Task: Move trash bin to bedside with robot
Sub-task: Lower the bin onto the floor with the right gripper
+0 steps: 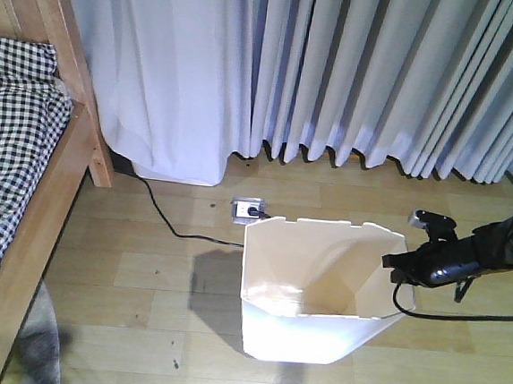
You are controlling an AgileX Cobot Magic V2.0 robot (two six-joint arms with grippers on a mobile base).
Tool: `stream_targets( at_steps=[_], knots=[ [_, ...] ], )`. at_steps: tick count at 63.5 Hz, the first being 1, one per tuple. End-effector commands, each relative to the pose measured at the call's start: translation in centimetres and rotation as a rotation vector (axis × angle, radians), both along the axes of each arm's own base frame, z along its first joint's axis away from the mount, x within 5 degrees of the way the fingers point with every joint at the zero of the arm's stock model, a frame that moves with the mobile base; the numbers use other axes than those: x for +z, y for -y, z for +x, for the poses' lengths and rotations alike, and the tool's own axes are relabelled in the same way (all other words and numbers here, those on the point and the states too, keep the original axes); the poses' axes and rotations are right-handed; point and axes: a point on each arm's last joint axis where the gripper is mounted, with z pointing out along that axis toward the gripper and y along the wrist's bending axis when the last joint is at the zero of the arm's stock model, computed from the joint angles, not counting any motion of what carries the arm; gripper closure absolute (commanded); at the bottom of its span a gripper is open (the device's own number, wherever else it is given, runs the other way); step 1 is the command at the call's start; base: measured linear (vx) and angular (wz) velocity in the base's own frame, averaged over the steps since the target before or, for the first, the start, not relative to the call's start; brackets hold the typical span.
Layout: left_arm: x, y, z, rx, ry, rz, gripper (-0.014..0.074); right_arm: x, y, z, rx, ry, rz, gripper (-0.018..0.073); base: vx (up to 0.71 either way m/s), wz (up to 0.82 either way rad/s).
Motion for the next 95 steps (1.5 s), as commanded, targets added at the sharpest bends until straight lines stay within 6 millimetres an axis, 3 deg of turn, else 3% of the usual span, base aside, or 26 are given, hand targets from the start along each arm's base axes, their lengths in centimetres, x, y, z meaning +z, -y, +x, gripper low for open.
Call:
stream_targets(
  at_steps=[1, 36, 57, 95],
  knots=[
    [0.5, 0.0, 0.1, -0.004, 0.077, 0.004, 0.0603, 3.1, -0.8, 2.5, -0.029, 0.068, 0.170, 0.0564, 0.00, 0.00],
    [0.5, 0.0, 0.1, -0.004, 0.077, 0.004, 0.0603, -2.1, 0.0, 5.9, -0.031, 0.071, 0.160, 0.0564, 0.00, 0.00],
    [0.5, 0.0, 0.1, -0.004, 0.077, 0.004, 0.0603, -3.7, -1.8, 8.5, -0.003, 0.052, 0.126, 0.0564, 0.00, 0.00],
    [0.5, 0.0, 0.1, -0.004, 0.077, 0.004, 0.0603, -7.2, -2.9, 9.6, -0.006, 0.092, 0.095, 0.0540, 0.00, 0.00]
  ],
)
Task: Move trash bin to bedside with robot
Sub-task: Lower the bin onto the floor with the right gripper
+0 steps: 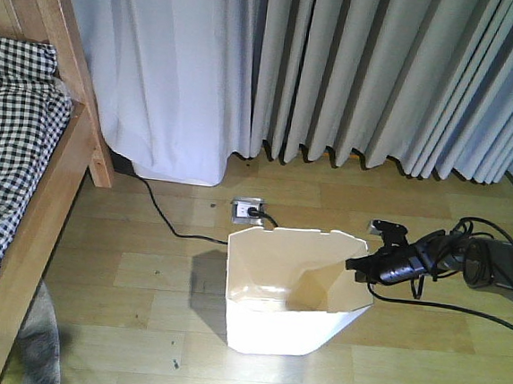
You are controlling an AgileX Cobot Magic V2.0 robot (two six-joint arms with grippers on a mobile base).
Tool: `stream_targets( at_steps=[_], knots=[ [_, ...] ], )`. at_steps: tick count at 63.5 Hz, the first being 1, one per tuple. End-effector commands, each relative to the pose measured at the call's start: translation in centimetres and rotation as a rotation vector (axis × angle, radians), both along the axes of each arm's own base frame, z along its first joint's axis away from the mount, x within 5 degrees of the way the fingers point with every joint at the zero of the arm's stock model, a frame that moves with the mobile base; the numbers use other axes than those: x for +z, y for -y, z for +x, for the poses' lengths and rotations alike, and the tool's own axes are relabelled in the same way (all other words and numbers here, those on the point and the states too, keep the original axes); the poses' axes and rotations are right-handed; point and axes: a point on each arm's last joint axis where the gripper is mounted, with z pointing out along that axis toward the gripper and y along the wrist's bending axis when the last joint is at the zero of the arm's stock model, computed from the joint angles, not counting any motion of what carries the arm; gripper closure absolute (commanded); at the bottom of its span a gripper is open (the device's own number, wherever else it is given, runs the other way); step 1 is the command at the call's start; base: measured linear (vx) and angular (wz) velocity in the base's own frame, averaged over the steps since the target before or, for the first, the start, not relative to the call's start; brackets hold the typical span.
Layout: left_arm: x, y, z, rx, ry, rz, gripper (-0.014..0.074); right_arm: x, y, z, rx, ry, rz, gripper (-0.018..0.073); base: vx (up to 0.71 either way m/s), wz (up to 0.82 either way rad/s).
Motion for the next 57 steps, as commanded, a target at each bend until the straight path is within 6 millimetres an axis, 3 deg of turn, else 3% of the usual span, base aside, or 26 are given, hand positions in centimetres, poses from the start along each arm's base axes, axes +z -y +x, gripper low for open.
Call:
stream_targets(
  at_steps=[1, 28, 57],
  knots=[
    [0.5, 0.0, 0.1, -0.004, 0.077, 0.004, 0.0603, 4.8, -0.1, 3.5, -0.046, 0.083, 0.092, 0.0538, 0.00, 0.00],
    [0.5, 0.0, 0.1, -0.004, 0.077, 0.004, 0.0603, 3.7, 0.2, 3.3, -0.072, 0.095, 0.052, 0.0463, 0.00, 0.00],
    [0.5, 0.0, 0.1, -0.004, 0.077, 0.004, 0.0603, 3.6, 0.7, 3.6, -0.099, 0.126, 0.007, 0.0223, 0.00, 0.00]
  ],
)
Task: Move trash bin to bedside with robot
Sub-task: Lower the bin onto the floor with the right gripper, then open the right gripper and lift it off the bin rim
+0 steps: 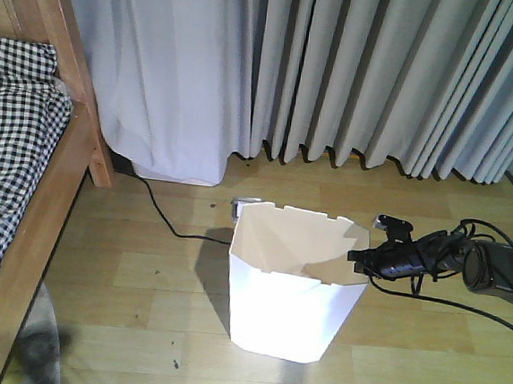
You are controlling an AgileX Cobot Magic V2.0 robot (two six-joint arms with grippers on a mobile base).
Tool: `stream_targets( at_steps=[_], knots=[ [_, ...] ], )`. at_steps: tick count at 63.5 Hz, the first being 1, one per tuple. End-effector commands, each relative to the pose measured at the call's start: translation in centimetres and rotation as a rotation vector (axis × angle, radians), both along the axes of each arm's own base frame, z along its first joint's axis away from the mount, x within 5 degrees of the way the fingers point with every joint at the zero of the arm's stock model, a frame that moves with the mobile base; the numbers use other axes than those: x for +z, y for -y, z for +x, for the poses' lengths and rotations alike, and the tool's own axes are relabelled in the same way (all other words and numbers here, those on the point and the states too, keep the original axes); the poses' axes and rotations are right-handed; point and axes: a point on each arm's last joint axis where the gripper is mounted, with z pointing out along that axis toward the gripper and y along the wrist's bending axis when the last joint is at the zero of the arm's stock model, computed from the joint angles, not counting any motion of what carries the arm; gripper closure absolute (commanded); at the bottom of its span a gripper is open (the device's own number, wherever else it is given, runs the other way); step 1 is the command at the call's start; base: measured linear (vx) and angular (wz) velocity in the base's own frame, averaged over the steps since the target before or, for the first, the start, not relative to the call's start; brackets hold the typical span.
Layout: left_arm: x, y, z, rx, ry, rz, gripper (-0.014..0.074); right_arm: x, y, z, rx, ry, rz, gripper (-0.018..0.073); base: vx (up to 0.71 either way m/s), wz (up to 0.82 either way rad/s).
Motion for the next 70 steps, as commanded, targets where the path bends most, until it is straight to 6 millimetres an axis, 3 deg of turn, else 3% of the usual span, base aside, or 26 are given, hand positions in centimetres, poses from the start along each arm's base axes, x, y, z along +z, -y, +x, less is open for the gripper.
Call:
stream_targets(
  at_steps=[1, 15, 33, 49, 62, 70],
  knots=[
    [0.5, 0.0, 0.1, -0.004, 0.077, 0.004, 0.0603, 3.8, 0.3, 2.9, -0.006, 0.090, 0.003, 0.0208, 0.00, 0.00],
    [0.5, 0.0, 0.1, -0.004, 0.077, 0.004, 0.0603, 3.9, 0.3, 2.7, 0.002, 0.078, 0.021, 0.0063, 0.00, 0.00],
    [0.5, 0.0, 0.1, -0.004, 0.077, 0.004, 0.0603, 3.8, 0.3, 2.7, 0.002, 0.081, 0.020, 0.0067, 0.00, 0.00],
    [0.5, 0.0, 0.1, -0.004, 0.077, 0.004, 0.0603, 6.0, 0.2, 3.1, 0.053, 0.077, 0.019, 0.0067, 0.00, 0.00],
    [0.5, 0.0, 0.1, -0.004, 0.077, 0.004, 0.0603, 6.2, 1.1, -0.1, -0.049, 0.059, -0.125, 0.0067, 0.00, 0.00],
    [0.5, 0.0, 0.1, -0.004, 0.077, 0.004, 0.0603, 8.2, 1.1, -1.6, -0.016, 0.068, -0.148, 0.0067, 0.00, 0.00]
  ],
)
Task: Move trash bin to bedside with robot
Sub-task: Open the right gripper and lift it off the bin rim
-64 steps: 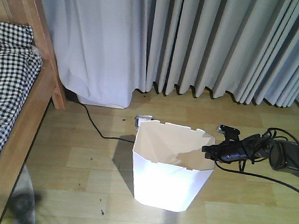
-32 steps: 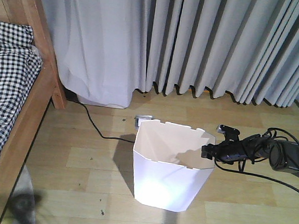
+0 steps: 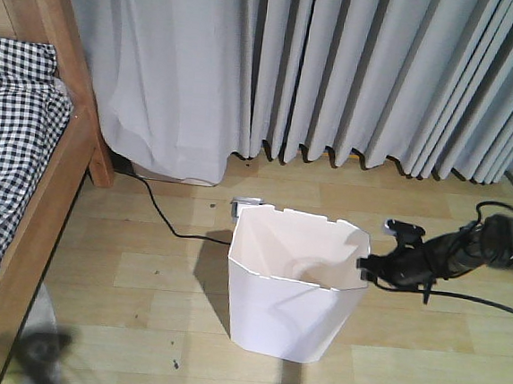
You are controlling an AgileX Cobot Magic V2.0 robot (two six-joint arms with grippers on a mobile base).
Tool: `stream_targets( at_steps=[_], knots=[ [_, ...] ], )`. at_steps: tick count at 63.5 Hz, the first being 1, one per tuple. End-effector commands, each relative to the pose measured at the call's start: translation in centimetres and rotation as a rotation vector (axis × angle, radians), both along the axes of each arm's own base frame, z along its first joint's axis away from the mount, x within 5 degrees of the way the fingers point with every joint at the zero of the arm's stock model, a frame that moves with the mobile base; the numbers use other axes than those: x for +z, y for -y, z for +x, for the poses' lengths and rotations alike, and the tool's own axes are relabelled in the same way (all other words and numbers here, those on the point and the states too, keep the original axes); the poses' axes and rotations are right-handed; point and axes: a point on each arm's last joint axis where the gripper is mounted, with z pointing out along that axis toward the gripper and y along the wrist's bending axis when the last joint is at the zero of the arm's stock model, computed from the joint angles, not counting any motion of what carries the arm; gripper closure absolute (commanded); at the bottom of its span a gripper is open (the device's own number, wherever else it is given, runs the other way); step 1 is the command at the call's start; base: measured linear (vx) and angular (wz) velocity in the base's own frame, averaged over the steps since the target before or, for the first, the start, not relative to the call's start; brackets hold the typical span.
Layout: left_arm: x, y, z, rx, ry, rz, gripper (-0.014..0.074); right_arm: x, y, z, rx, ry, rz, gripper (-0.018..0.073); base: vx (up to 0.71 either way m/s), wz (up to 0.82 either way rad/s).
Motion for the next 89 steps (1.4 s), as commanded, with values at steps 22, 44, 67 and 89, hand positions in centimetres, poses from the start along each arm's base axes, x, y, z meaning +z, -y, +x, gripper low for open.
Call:
stream_targets(
  at_steps=[22, 44, 67, 89],
  knots=[
    [0.5, 0.0, 0.1, -0.004, 0.077, 0.004, 0.0603, 13.6, -0.4, -3.1, 0.112, 0.167, -0.049, 0.0067, 0.00, 0.00],
    [0.5, 0.0, 0.1, -0.004, 0.077, 0.004, 0.0603, 29.8, -0.7, -7.3, 0.183, 0.435, -0.180, 0.0067, 0.00, 0.00],
    [0.5, 0.0, 0.1, -0.004, 0.077, 0.004, 0.0603, 42.2, -2.0, -15.7, 0.146, 0.800, -0.233, 0.0067, 0.00, 0.00],
    [0.5, 0.0, 0.1, -0.004, 0.077, 0.004, 0.0603, 47.6, -3.2, -26.2, 0.018, 1.140, -0.237, 0.0067, 0.00, 0.00]
  ],
)
